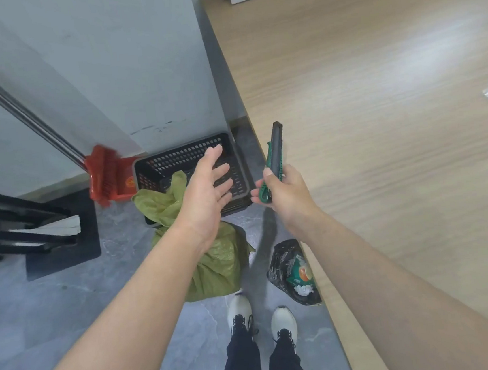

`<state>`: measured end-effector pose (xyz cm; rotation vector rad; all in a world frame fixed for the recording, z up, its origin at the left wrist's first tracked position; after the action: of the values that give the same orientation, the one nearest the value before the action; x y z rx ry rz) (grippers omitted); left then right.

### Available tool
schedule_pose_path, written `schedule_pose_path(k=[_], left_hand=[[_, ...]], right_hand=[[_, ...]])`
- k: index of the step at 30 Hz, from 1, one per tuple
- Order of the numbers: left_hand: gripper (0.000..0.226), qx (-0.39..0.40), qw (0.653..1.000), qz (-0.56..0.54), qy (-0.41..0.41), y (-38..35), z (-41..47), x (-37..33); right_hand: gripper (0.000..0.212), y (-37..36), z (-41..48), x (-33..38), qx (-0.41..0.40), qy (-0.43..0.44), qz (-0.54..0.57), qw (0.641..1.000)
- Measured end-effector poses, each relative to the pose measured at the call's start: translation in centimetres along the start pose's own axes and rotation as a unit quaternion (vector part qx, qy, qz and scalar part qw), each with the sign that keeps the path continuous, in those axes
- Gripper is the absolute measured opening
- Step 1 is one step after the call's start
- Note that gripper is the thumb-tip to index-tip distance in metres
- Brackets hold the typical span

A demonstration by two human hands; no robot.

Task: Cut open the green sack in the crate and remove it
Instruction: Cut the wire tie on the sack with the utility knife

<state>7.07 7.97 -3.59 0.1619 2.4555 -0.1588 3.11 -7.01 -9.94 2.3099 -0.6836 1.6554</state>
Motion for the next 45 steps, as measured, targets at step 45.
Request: schedule_pose_path(k=[45], left_hand=[[0.040, -0.011, 0.994, 0.029, -0.103, 32.9, 19.2, 19.2]], right_hand=[[0.030, -23.1, -5.3, -32.9, -0.042, 0.136, 0.097, 0.985]])
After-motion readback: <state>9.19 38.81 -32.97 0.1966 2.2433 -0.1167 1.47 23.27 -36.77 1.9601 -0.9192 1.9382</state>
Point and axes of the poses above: each hand's wrist, its own z-axis towards the middle knuckle, its own y-axis out of the back of the hand, x = y × z, the point moved 9 cm from there along z, towards the middle knuckle, and after that the axes turned 15 degrees about y, right-handed, at the moved point
